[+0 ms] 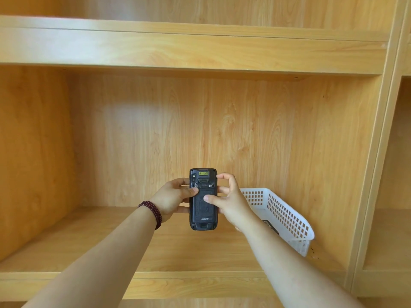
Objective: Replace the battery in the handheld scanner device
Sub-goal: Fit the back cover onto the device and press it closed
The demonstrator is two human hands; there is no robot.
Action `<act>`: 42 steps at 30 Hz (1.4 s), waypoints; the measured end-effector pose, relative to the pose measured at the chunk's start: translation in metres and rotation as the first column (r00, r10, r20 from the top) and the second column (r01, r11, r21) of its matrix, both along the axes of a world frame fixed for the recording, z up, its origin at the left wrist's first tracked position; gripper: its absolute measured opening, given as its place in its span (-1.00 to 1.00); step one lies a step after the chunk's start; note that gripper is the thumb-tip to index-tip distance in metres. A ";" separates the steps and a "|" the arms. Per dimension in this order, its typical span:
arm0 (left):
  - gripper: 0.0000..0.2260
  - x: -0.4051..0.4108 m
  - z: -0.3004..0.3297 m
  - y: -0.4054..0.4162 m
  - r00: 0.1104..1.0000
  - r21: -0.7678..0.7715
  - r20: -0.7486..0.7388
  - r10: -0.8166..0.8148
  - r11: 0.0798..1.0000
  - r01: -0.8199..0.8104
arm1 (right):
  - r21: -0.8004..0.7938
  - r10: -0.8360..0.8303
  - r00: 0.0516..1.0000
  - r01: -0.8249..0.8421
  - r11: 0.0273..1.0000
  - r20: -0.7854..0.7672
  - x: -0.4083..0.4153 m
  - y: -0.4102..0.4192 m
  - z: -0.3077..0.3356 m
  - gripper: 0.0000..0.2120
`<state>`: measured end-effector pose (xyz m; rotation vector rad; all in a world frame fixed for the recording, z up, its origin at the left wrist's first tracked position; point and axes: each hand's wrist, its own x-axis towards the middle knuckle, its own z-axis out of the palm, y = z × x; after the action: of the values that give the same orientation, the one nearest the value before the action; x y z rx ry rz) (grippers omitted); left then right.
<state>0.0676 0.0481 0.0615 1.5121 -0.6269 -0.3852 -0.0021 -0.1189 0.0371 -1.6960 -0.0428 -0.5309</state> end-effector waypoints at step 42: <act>-0.83 0.004 0.002 0.002 0.817 0.134 0.559 0.139 0.958 -0.254 | 0.324 0.129 0.991 -0.131 0.937 0.027 0.002 -0.004 -0.001 -0.59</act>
<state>0.0716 0.0496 0.0637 1.8847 -0.8831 0.1672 -0.0002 -0.1230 0.0357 -1.3583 -0.0670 -0.4176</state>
